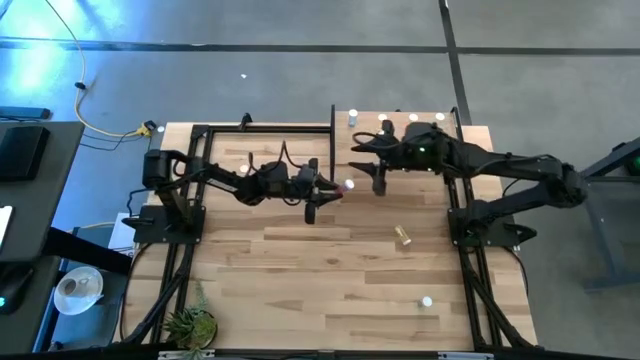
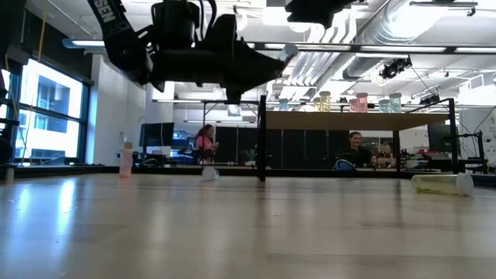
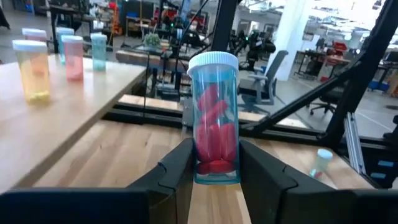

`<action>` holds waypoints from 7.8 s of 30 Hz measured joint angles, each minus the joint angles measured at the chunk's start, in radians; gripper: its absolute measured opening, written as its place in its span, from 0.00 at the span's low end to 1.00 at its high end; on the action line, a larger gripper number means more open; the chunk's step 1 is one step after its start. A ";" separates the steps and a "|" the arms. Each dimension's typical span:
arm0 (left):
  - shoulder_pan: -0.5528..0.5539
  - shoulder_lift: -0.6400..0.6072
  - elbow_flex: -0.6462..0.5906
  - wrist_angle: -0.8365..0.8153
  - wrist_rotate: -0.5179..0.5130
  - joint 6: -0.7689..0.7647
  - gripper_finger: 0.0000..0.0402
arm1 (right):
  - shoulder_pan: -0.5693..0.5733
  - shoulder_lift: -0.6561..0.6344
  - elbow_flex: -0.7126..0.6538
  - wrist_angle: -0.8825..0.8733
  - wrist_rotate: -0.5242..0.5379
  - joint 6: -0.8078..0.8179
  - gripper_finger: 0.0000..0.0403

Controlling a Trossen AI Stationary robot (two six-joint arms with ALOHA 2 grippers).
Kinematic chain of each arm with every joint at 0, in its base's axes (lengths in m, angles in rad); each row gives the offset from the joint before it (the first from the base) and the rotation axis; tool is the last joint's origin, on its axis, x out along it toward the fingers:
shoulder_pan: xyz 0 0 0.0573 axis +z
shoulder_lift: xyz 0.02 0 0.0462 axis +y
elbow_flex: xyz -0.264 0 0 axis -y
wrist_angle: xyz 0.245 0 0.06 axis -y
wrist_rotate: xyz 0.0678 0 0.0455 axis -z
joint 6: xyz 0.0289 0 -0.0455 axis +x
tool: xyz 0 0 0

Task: Pick and place medicine bottles onto shelf by color
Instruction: Put the left blue medicine bottle aligned with the other blue medicine bottle on the shelf

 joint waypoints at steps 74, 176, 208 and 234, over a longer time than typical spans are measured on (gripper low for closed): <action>0.012 0.002 0.026 0.137 -0.066 0.131 0.26 | -0.046 0.151 0.209 -0.290 -0.245 0.013 0.44; 0.059 -0.030 0.052 0.035 -0.201 0.204 0.55 | -0.350 0.160 0.306 -0.344 -0.131 -0.070 0.25; 0.109 -0.402 0.051 -0.647 -0.249 0.175 0.50 | -0.396 0.351 0.164 -0.185 -0.167 0.056 0.25; 0.109 -0.397 0.051 -0.649 -0.249 0.183 0.50 | -0.378 0.350 0.165 -0.252 -0.110 0.064 0.25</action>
